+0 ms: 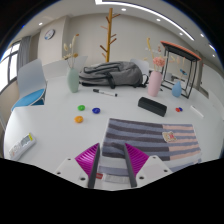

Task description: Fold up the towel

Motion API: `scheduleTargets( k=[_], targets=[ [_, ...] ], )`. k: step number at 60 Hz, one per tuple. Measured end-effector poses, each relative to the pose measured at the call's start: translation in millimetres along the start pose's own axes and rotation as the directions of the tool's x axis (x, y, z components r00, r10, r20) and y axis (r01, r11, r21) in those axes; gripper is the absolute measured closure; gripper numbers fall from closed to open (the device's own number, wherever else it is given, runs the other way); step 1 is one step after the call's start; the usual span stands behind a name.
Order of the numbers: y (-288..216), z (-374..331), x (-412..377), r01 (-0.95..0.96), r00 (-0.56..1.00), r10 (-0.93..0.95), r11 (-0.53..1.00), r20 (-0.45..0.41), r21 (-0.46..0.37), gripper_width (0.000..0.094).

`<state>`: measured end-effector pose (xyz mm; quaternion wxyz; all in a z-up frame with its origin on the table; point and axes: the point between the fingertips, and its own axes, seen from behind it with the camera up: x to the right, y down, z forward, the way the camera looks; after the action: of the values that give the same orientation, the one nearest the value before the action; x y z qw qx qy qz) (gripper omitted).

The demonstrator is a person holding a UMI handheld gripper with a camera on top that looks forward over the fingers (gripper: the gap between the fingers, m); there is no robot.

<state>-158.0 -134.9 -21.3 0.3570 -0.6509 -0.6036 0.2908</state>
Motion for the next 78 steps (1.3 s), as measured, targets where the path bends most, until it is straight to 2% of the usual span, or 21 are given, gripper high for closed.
scheduleTargets(
  k=[3, 8, 15, 26, 36, 46, 51, 53, 55, 56, 58, 59, 62, 66, 71, 78],
  targets=[
    [-1, 1, 4, 0.044, 0.998, -0.044, 0.999, -0.039, 0.007, 0.0894],
    [3, -7, -3, 0.103, 0.993, -0.103, 0.995, -0.062, -0.009, 0.0902],
    [6, -38, -56, 0.042, 0.995, -0.039, 0.999, 0.097, -0.033, 0.0904],
    [-54, -112, -82, -0.06, 0.971, 0.044, 0.996, 0.235, 0.059, 0.0904],
    [-102, -122, -10, -0.145, 0.97, 0.121, 0.984, 0.211, 0.1, 0.0904],
    [-71, -74, 83, -0.121, 0.987, 0.116, 0.992, 0.11, 0.035, 0.0888],
    [-48, -53, 107, -0.078, 0.995, 0.078, 0.997, 0.068, 0.005, 0.082],
    [-38, -47, 109, -0.085, 0.994, 0.086, 0.996, 0.073, -0.018, 0.0733],
    [-29, -45, 111, -0.094, 0.992, 0.096, 0.995, 0.085, -0.033, 0.056],
    [-27, -44, 112, -0.095, 0.992, 0.098, 0.995, 0.085, -0.039, 0.043],
    [-27, -47, 115, -0.089, 0.992, 0.092, 0.995, 0.082, -0.04, 0.0103],
    [-29, -50, 118, -0.085, 0.993, 0.088, 0.996, 0.075, -0.038, 0.0093],
    [-37, -63, 125, -0.076, 0.995, 0.078, 0.997, 0.06, -0.03, 0.0141],
    [-54, -101, 130, -0.075, 0.996, 0.075, 0.997, 0.054, 0.002, 0.0074],
    [-69, -168, 134, -0.059, 0.997, 0.059, 0.998, 0.052, 0.003, 0.0089],
    [-69, -278, 153, -0.034, 0.999, 0.033, 0.999, -0.031, -0.03, 0.0087]
  ],
)
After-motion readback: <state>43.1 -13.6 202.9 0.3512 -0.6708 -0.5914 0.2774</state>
